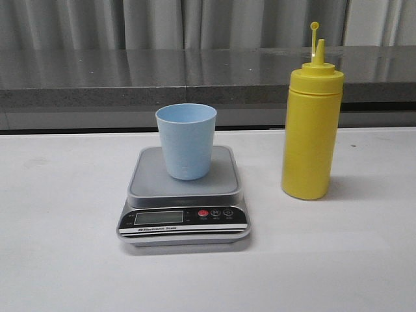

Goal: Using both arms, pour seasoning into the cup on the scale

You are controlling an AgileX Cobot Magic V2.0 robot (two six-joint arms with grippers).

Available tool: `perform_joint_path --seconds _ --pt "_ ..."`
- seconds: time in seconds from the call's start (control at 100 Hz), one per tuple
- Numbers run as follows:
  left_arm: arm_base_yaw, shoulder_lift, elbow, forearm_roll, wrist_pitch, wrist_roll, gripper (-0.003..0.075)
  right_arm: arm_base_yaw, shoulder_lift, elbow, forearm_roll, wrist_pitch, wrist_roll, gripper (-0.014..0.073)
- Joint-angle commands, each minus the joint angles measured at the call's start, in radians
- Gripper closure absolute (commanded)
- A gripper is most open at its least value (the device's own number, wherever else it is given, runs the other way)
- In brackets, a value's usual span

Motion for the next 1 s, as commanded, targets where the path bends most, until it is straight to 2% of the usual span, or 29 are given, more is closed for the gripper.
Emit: perform_joint_path --seconds 0.0,0.19,0.31,0.46,0.67,0.86,0.99 --pt "0.002 0.012 -0.024 0.002 -0.081 -0.003 0.0479 -0.004 -0.016 0.001 -0.010 -0.081 -0.001 0.0662" --pt "0.002 0.012 -0.024 0.002 -0.081 -0.003 0.0741 -0.004 -0.016 0.001 -0.009 -0.101 -0.001 0.0662" --pt "0.002 0.012 -0.024 0.002 -0.081 -0.003 0.0738 -0.004 -0.016 0.001 0.011 -0.188 -0.001 0.0662" --pt "0.002 0.012 -0.024 0.002 -0.081 -0.003 0.0738 -0.004 -0.014 -0.011 0.100 -0.330 -0.001 0.0662" --pt "0.002 0.012 -0.024 0.002 -0.081 -0.003 0.0738 -0.004 0.067 -0.129 0.142 -0.211 -0.001 0.0662" --pt "0.002 0.012 -0.024 0.002 -0.081 -0.003 0.0738 -0.004 0.247 -0.287 0.045 -0.133 -0.002 0.0662" --pt "0.002 0.012 -0.024 0.002 -0.081 -0.003 0.0738 -0.004 0.403 -0.377 0.012 -0.156 -0.002 0.0662"
